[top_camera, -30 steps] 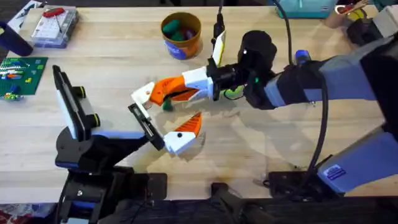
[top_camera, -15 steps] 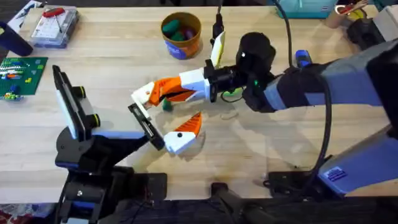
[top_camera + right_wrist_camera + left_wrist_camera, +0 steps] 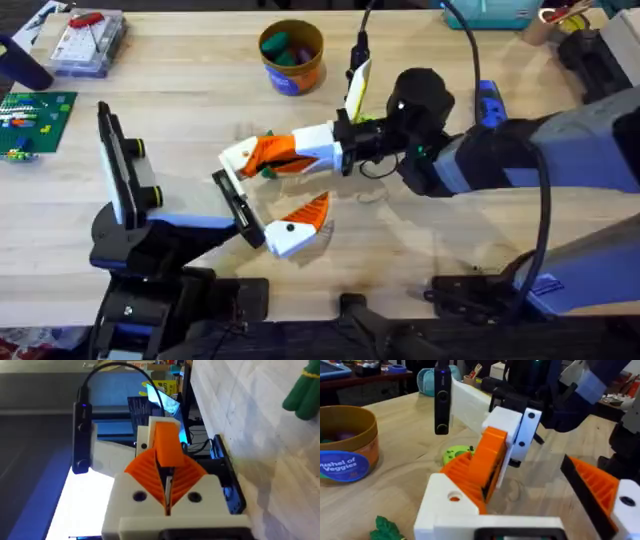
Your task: Pick up the gripper from the table and insert it into the empty holder that is missing its gripper. Then pick up a screw, insert it into the mounting hole, and use the screwdriver to tighten it. Finally, clean up the table by picking up the vegetable and placing it into the bucket.
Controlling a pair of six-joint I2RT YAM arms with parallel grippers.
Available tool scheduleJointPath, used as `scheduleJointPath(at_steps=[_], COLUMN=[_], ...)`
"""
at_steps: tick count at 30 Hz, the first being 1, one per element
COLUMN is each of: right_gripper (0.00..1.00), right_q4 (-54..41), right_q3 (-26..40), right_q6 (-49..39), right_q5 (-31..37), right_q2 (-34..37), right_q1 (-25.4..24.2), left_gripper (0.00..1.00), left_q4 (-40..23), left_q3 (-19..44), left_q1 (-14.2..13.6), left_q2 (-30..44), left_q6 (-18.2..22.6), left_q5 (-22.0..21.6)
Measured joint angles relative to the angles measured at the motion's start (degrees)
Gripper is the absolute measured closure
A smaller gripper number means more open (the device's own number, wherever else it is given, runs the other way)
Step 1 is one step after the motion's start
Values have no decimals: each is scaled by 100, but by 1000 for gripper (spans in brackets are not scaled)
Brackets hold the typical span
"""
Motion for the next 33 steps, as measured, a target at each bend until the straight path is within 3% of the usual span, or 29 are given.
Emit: scheduleJointPath(at_steps=[33], right_gripper=[983], right_q4=[5], right_q3=[0], right_q6=[-362], right_q5=[540], right_q2=[-27], right_q1=[292], left_gripper=[10], left_q4=[-2], left_q3=[0], left_q1=[55], left_q2=[4], left_q6=[174], left_q5=[-76])
